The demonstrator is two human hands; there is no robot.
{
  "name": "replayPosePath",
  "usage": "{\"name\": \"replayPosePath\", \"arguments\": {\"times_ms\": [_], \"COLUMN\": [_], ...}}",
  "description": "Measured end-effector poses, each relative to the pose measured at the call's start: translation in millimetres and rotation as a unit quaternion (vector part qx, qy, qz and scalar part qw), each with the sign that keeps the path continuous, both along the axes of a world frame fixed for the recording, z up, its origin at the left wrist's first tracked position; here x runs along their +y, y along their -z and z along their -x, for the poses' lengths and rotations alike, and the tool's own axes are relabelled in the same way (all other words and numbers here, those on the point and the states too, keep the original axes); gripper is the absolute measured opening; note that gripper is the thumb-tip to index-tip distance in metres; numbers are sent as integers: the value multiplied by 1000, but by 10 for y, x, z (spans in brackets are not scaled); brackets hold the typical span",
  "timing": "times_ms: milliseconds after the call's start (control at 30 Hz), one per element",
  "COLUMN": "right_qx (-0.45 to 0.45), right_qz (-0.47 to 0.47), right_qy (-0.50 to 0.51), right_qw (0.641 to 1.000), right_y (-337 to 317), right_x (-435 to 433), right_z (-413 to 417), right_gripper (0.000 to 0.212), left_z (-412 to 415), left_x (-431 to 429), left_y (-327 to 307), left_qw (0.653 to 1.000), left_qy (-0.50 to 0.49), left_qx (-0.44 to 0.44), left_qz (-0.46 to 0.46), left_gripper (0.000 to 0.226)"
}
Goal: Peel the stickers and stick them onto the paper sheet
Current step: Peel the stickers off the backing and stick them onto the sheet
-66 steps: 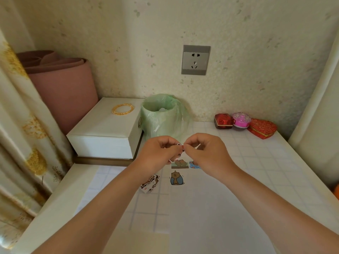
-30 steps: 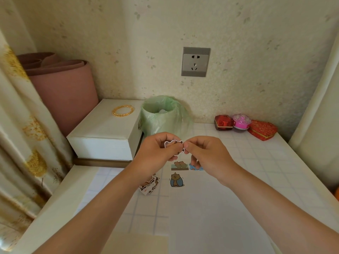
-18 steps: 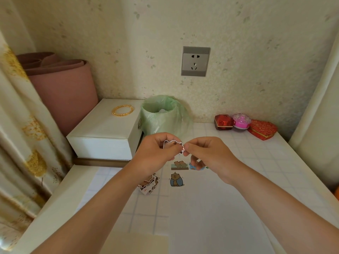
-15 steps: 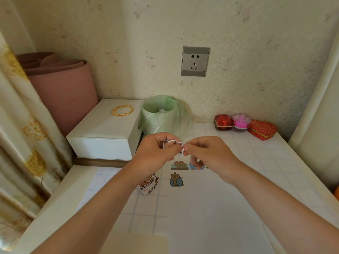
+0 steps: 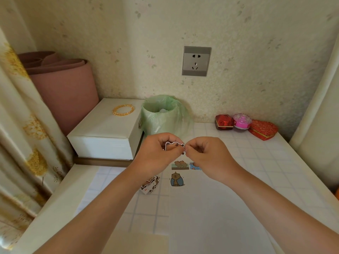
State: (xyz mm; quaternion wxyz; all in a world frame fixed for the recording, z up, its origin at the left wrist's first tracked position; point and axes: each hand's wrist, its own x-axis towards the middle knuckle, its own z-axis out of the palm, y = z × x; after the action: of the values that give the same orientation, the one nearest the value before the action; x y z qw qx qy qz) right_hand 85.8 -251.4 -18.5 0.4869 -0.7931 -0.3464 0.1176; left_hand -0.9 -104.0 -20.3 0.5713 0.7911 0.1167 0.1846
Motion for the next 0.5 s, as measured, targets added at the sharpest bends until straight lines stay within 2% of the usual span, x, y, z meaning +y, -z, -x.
{"name": "replayPosePath", "arguments": {"times_ms": [300,500], "right_qx": [-23,71], "right_qz": [3,-28], "right_qy": [2,25], "right_qw": [1000,997], "right_y": [13,-46], "right_x": [-14,-15], "right_z": [-5,-1], "right_gripper": [20,24], "left_z": [-3,-19], "left_x": [-26,33], "left_y": [-10,23], "left_qw": [1000,999], "left_qy": [1,-18], "left_qx": [-7,14], "left_qz": [13,29], "left_gripper": [7,12]}}
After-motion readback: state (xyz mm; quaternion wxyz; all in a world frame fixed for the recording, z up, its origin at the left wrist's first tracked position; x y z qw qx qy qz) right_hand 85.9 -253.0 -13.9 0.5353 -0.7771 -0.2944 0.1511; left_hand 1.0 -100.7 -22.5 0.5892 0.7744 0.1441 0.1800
